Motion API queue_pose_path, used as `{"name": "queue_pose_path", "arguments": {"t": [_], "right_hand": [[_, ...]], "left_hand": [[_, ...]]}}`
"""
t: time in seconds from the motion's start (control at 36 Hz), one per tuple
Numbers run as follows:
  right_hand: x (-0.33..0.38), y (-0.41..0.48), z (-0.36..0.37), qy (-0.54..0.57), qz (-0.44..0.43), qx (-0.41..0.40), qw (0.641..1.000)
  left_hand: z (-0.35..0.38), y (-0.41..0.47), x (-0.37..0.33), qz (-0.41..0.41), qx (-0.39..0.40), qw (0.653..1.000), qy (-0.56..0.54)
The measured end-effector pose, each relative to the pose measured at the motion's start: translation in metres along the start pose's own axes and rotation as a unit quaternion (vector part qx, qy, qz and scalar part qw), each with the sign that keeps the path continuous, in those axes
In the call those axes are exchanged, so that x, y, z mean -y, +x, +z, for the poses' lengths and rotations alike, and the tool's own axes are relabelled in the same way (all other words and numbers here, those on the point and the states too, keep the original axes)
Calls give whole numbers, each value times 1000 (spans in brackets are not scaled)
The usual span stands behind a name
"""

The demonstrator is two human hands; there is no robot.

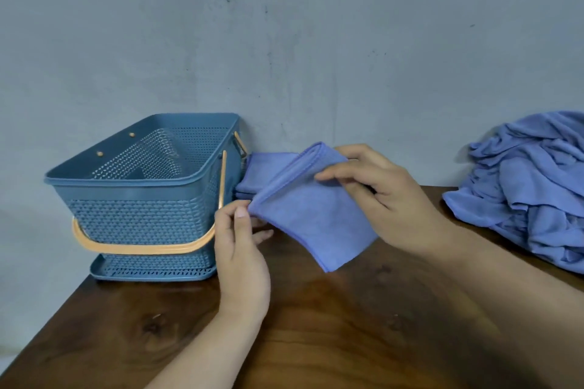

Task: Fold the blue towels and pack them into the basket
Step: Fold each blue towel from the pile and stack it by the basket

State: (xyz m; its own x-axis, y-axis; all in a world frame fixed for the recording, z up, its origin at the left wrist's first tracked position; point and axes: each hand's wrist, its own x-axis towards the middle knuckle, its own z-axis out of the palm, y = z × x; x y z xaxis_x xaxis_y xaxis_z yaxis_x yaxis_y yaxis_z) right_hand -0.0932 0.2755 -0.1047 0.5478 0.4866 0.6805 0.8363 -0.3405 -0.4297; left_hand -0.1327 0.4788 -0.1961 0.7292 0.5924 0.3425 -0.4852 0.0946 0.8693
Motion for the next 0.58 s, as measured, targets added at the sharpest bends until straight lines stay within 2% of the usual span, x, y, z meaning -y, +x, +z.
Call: {"name": "queue_pose_path", "arguments": {"t": [0.06, 0.17, 0.25, 0.39, 0.44, 0.53, 0.58], "right_hand": [[2, 23, 1, 11, -20, -5, 1000], [-9, 72, 16, 88, 12, -64, 994], [-26, 106, 38, 181, 74, -136, 971], [-87, 142, 85, 233, 216, -206, 926], [-118, 144, 107, 233, 300, -168, 910], [-147, 128, 130, 252, 426, -23, 869], [-155, 123, 135, 266, 451, -4, 852]], "left_hand": [[-2, 3, 4, -5, -6, 1000, 3], [-1, -1, 10, -16, 4, 1000, 7], [0, -3, 15, -23, 13, 1000, 14], [1, 0, 23, -39, 27, 999, 23], [0, 1, 24, -40, 26, 998, 28], [-1, 1, 26, -42, 34, 998, 44], [-1, 0, 26, -45, 41, 997, 57]]}}
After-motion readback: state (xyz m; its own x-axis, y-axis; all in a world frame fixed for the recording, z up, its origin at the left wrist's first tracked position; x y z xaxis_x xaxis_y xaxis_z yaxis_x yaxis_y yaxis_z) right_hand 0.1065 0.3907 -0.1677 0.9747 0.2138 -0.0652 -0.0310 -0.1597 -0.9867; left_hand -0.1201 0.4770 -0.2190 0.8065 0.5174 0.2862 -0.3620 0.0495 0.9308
